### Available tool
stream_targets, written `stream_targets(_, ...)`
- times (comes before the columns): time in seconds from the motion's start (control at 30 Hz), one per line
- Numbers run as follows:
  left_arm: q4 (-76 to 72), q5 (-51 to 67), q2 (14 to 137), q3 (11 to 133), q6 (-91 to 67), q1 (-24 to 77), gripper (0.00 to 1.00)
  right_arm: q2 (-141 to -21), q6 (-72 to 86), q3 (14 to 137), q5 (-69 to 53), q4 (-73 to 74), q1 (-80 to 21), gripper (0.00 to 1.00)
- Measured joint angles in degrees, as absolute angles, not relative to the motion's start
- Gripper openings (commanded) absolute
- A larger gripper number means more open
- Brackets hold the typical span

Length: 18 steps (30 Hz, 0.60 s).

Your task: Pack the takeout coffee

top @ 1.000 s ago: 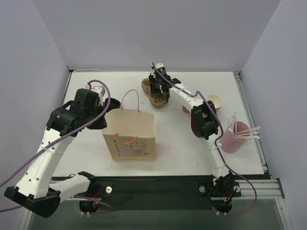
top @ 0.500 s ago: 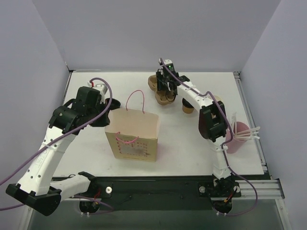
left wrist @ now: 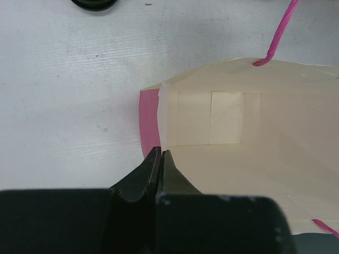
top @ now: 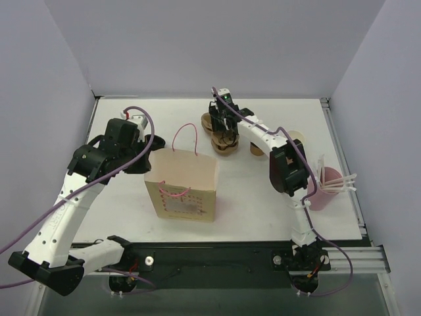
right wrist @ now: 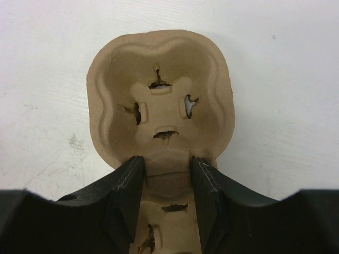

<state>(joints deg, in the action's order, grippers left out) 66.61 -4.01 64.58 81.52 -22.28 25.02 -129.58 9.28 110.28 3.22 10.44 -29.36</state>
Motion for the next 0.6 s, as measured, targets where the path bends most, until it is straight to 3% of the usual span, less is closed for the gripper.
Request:
stream_targets(0.3, 66.59, -3.99, 64.51, 81.52, -22.28, 25.02, 0.02, -129.54, 10.35, 110.26, 3.18, 10.00, -29.28, 0.38)
stream_targets(0.6, 65.95, -3.88, 64.53, 81.52, -22.90, 25.02, 0.29, -124.40, 9.98, 110.26, 2.00, 10.46, -28.40, 0.37)
